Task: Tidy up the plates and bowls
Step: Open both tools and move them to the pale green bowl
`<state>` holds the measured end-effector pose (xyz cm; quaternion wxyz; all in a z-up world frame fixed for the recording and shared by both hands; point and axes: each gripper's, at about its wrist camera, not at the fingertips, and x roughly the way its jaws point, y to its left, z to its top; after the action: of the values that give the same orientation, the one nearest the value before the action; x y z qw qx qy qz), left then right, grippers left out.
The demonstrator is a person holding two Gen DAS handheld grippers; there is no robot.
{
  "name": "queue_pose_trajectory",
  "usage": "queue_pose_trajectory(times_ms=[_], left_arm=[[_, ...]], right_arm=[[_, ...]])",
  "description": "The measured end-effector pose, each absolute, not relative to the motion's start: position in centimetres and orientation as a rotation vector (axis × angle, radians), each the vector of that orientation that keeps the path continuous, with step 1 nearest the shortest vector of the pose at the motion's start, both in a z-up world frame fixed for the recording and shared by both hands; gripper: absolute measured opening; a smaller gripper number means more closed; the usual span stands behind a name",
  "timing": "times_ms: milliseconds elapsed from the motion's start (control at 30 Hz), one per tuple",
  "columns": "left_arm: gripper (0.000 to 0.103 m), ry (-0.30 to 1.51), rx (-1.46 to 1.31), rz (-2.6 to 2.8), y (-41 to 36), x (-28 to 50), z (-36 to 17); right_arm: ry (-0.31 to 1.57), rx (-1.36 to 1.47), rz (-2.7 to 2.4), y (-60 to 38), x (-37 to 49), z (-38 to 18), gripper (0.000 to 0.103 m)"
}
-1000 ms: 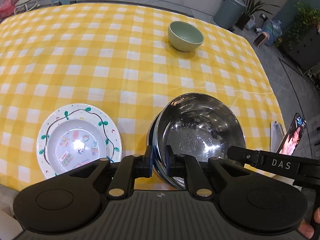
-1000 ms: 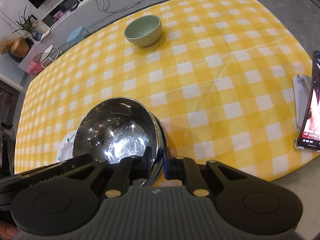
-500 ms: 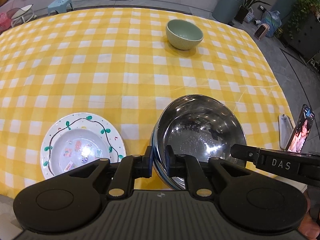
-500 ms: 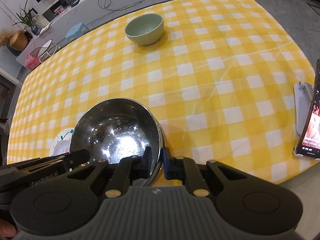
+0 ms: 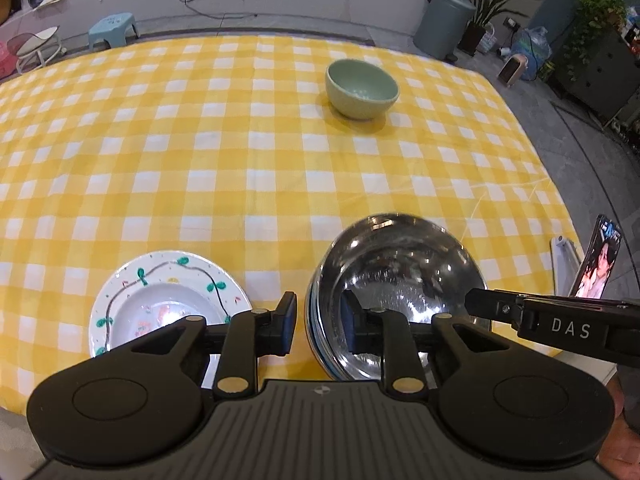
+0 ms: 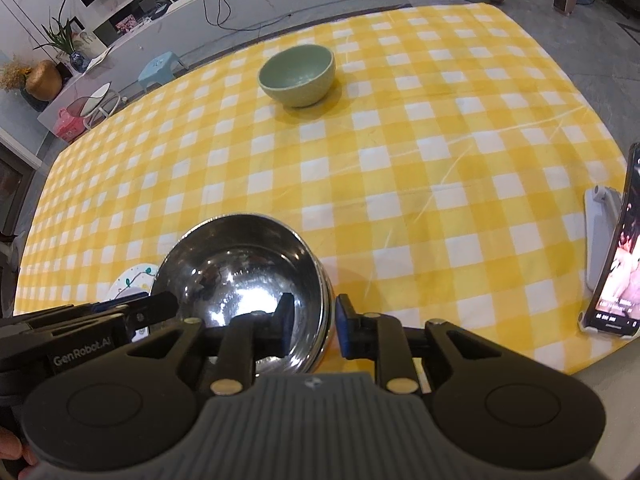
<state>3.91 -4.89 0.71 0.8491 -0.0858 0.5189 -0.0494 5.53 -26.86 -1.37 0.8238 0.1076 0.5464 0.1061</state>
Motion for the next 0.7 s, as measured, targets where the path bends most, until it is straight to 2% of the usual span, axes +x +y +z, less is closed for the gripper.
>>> queue_pose_trajectory(times_ms=[133,333,700], left_arm=[[0.027,1.048,-0.190,-0.124,-4.4,4.1,1.4],[0.042,0.975,-0.168,-0.176,-4.3,5.8,3.0],[0.044,0.951,-0.202,-0.286,-4.0,14.5,4.2]], right_arm=[[1.142,0.241,0.239,-27.1,5.7,-0.9,0.027],[1.082,0.263,0.268,-27.1,6.9,0.1,0.036],[1.060,0.290,0.254,-27.7,14.8,0.4,0.036]])
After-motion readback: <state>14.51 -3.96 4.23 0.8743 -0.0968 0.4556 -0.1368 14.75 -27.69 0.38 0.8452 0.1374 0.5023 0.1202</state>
